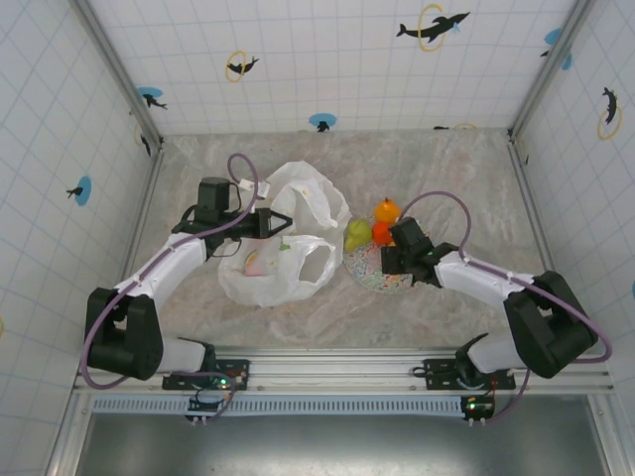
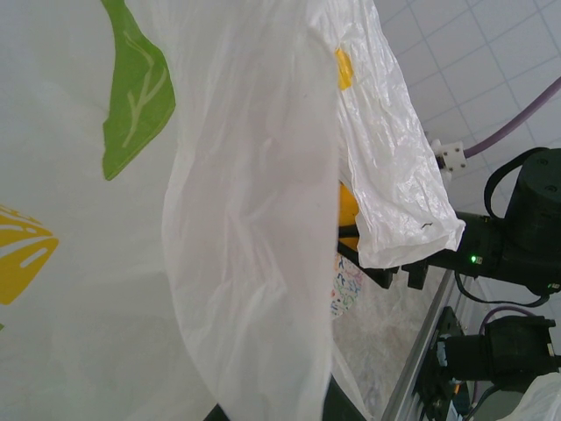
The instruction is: Place the fruits into the plastic bag
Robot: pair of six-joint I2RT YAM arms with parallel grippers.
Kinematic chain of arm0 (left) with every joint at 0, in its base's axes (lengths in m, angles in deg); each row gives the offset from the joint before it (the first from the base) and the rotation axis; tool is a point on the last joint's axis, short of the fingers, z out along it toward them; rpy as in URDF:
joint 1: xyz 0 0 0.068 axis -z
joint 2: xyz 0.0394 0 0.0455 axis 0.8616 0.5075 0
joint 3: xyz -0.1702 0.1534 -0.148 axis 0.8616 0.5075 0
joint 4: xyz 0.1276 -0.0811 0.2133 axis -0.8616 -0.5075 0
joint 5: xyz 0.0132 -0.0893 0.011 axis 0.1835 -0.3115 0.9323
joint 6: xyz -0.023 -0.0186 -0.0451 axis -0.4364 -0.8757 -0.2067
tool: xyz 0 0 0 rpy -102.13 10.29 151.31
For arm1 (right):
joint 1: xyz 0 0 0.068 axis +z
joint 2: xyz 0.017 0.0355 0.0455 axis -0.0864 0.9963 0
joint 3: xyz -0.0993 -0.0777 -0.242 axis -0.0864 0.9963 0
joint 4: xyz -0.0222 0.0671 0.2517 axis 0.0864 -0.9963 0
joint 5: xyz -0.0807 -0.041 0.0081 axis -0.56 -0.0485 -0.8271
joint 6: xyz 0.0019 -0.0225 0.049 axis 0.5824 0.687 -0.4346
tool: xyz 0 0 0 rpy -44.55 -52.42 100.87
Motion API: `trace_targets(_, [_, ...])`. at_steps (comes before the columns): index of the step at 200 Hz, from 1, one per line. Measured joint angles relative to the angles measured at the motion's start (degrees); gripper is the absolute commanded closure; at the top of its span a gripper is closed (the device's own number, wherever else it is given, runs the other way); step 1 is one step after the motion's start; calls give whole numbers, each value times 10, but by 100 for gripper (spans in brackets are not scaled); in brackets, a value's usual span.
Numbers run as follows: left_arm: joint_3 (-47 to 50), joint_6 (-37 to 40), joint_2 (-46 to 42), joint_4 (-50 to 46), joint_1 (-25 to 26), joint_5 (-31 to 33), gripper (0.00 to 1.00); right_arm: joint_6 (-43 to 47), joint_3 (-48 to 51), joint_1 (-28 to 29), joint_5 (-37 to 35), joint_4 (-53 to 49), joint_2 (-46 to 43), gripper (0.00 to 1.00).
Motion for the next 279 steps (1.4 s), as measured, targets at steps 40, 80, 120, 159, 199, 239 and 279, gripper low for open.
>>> trace_targets(40, [0, 0, 1, 0, 0, 0, 100, 1, 1, 0, 2, -10, -44, 30])
trace_targets(80, [0, 0, 1, 0, 0, 0, 100, 3, 1, 8, 18, -1, -109, 33])
trace_targets(120, [0, 0, 1, 0, 0, 0, 100, 2, 0, 32, 50, 44, -147, 34])
trace_targets(159, [0, 0, 1, 0, 0, 0, 100, 0, -7, 56, 82, 79, -146, 35])
trace_targets(199, [0, 0, 1, 0, 0, -3, 100, 0, -17, 73, 106, 112, -132, 35])
trace_targets(239, [0, 0, 3, 1, 0, -5, 100, 3, -23, 88, 130, 132, -104, 36])
trace_targets(279, [0, 0, 4, 1, 0, -5, 100, 9, -25, 107, 151, 162, -82, 36])
